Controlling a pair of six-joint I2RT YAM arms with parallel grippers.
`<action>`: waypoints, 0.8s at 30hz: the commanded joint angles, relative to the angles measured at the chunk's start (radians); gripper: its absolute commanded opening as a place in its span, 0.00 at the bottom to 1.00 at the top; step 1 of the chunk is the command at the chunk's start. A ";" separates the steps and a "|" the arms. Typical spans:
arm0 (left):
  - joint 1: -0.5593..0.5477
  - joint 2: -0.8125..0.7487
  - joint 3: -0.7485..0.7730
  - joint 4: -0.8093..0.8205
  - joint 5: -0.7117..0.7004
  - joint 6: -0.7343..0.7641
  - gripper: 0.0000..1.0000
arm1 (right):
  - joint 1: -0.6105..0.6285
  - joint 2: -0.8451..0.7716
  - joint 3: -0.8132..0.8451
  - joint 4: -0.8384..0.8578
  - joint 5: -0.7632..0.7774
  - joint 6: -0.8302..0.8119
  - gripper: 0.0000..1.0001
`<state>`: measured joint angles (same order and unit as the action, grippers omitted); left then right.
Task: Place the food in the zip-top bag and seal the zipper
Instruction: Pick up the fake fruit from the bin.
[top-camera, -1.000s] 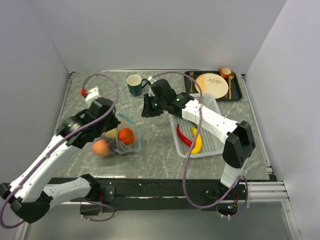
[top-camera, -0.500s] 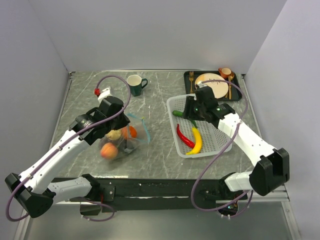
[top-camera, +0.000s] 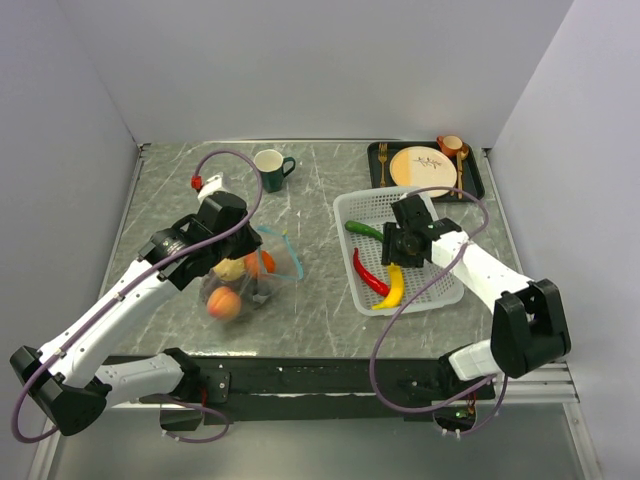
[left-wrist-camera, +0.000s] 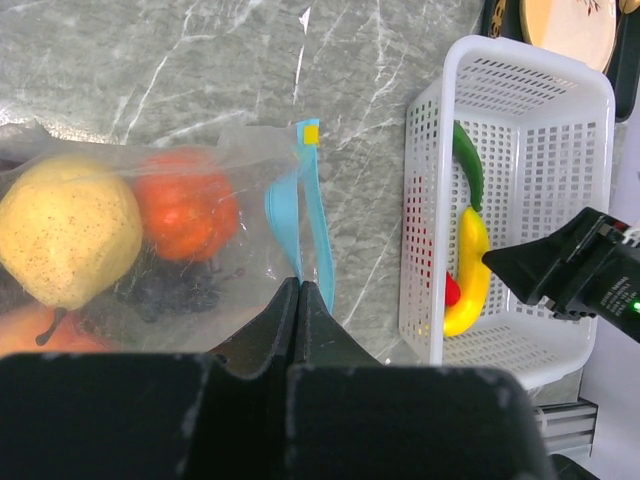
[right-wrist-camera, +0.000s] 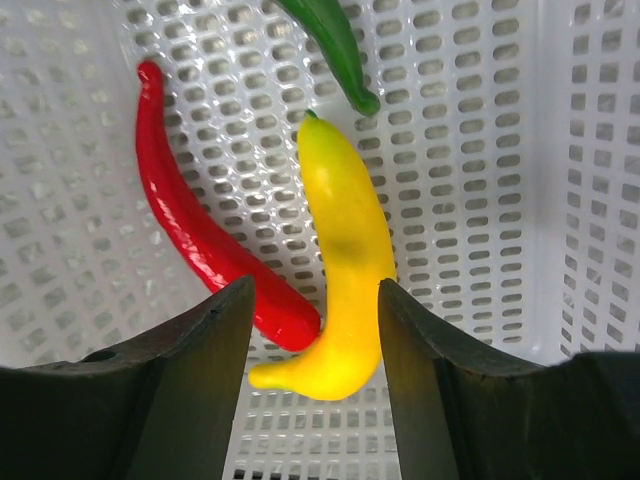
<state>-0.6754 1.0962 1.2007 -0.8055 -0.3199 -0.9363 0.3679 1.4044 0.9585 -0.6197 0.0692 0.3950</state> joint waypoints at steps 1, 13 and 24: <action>0.002 -0.015 0.011 0.068 0.018 0.021 0.01 | -0.027 0.036 -0.026 0.048 -0.020 -0.027 0.59; 0.000 0.001 0.022 0.063 0.012 0.031 0.01 | -0.055 0.110 -0.061 0.103 -0.046 -0.038 0.41; 0.000 0.021 0.033 0.065 0.018 0.048 0.01 | -0.057 -0.086 0.022 -0.037 0.089 -0.022 0.25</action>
<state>-0.6754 1.1103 1.2007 -0.7883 -0.3115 -0.9165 0.3180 1.4445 0.9115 -0.5880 0.0689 0.3653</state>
